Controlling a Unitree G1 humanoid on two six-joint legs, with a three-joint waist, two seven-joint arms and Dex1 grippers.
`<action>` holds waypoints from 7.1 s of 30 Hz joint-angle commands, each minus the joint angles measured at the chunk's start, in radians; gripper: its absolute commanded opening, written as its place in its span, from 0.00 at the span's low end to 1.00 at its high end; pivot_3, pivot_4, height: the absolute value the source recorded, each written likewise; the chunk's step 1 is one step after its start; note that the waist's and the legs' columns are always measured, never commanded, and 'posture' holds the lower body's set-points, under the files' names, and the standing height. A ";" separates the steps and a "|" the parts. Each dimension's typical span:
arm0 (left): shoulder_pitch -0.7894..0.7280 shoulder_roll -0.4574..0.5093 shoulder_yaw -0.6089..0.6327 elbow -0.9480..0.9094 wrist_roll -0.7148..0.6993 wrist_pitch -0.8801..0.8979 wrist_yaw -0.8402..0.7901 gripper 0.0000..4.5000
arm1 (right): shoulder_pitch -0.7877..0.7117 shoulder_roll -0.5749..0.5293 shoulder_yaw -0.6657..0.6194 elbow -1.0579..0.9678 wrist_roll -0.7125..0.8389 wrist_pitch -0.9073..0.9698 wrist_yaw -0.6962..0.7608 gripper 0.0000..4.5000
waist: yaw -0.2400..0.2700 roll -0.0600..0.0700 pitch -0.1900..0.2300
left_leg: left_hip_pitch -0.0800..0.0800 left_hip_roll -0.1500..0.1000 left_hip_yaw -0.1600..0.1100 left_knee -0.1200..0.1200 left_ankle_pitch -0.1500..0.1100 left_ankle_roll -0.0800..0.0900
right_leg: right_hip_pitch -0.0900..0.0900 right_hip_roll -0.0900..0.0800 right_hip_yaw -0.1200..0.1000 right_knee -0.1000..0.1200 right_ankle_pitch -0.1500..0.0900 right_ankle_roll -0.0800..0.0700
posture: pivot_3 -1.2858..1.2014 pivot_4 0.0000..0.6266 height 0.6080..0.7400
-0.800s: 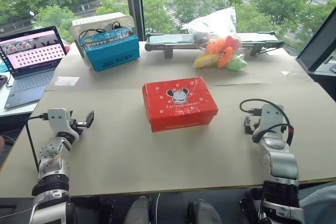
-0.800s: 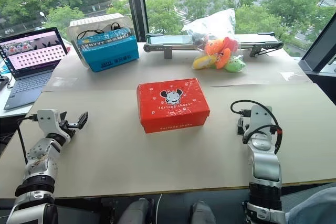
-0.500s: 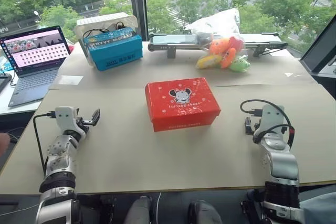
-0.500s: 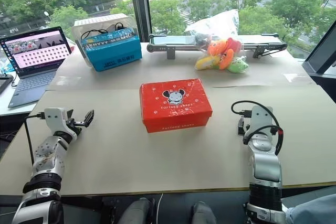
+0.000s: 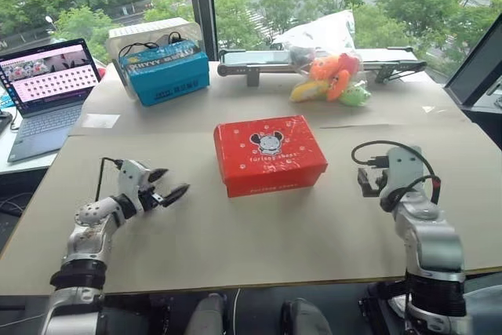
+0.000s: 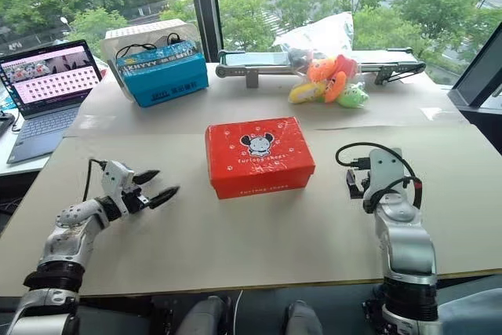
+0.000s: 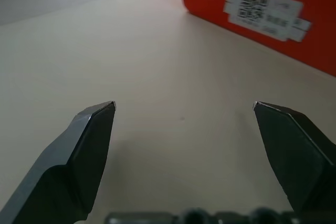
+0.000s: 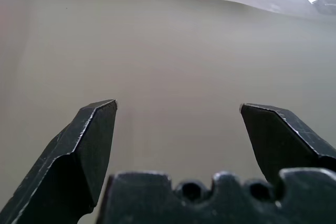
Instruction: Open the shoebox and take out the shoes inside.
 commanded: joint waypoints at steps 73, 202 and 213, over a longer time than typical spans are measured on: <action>0.185 0.161 0.060 -0.294 -0.133 0.059 -0.222 1.00 | -0.374 0.071 0.244 0.061 0.275 -0.023 0.290 0.01 | 0.004 -0.008 0.007 | -0.004 0.017 0.014 0.004 -0.003 -0.005 | -0.012 0.017 0.010 0.003 0.005 -0.008 | 0.52 0.24 1.00; 0.189 0.103 -0.009 -0.389 -0.139 0.129 -0.151 1.00 | -1.149 0.123 0.459 1.058 -0.161 -0.830 1.149 0.22 | -0.020 -0.006 0.010 | 0.004 0.020 0.027 0.000 0.002 0.001 | -0.017 0.025 0.030 0.005 0.010 -0.014 | 0.52 0.24 1.00; 0.192 0.105 -0.008 -0.403 -0.143 0.135 -0.143 1.00 | -1.000 -0.147 0.276 0.782 -0.298 -0.491 0.619 0.22 | 0.014 -0.006 0.010 | 0.001 0.018 0.028 0.003 -0.004 -0.008 | -0.018 0.021 0.028 0.003 0.010 -0.014 | 0.52 0.24 1.00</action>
